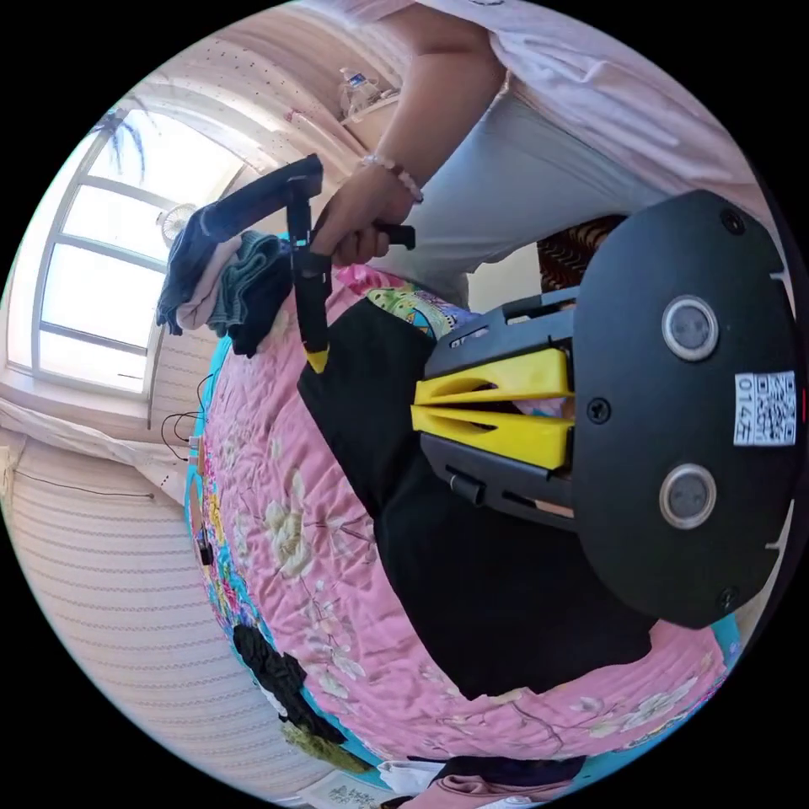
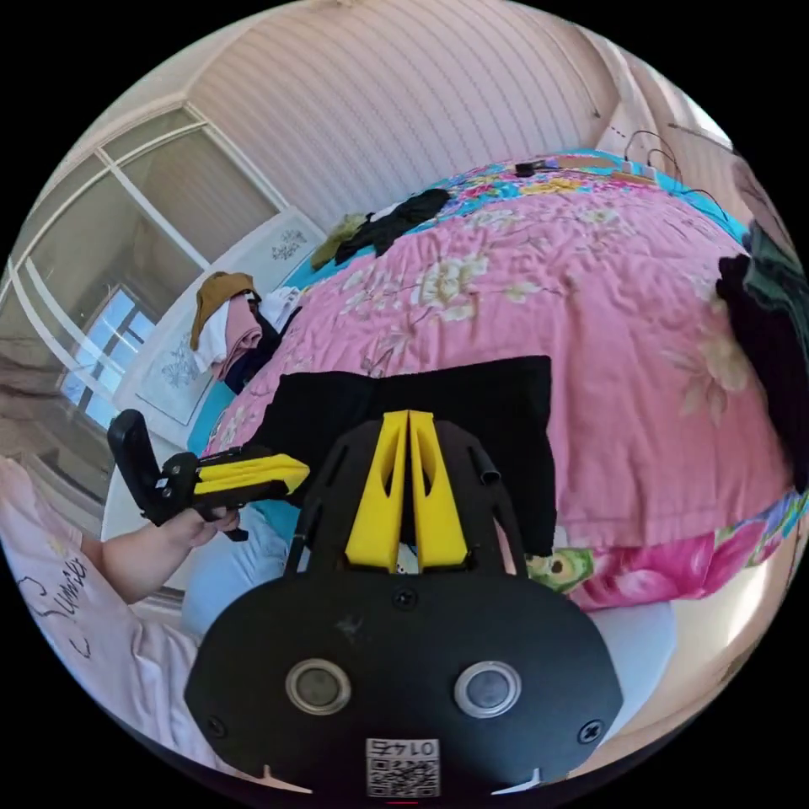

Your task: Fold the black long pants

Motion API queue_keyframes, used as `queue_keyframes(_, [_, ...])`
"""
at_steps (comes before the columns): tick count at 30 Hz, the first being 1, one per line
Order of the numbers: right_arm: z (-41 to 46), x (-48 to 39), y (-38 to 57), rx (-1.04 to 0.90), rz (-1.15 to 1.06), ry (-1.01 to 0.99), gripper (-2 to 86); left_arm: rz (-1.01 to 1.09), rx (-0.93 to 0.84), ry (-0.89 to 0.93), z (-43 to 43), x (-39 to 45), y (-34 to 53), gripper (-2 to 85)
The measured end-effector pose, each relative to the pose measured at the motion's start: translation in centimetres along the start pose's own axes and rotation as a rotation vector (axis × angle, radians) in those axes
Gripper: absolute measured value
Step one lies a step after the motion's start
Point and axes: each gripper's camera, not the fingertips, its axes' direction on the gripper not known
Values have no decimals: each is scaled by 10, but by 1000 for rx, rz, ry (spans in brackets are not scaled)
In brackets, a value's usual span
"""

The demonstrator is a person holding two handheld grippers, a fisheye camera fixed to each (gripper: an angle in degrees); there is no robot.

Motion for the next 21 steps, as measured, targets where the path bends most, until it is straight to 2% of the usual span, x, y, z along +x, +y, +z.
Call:
queue_keyframes(3, [-29, 46, 31, 93, 205, -26, 127, -42, 40, 42, 13, -9, -38, 0])
queue_keyframes(7, [-33, 73, 40, 97, 315, -33, 132, 1, 7, 123, 37, -8, -93, 52])
queue_keyframes(9, [-25, 82, 37, 11, 337, 50, 116, 26, -21, 129, 54, -5, -130, 65])
queue_keyframes(11, [-16, 91, 35, -75, 368, 44, 97, 38, -43, 128, 69, -3, -158, 67])
queue_keyframes(17, [-17, 99, 37, -100, 337, 1, 43, 24, -279, 105, 146, 6, -228, 81])
queue_keyframes(21, [-16, 105, 42, -128, 329, -37, 22, 124, -478, 90, 189, 19, -239, 25])
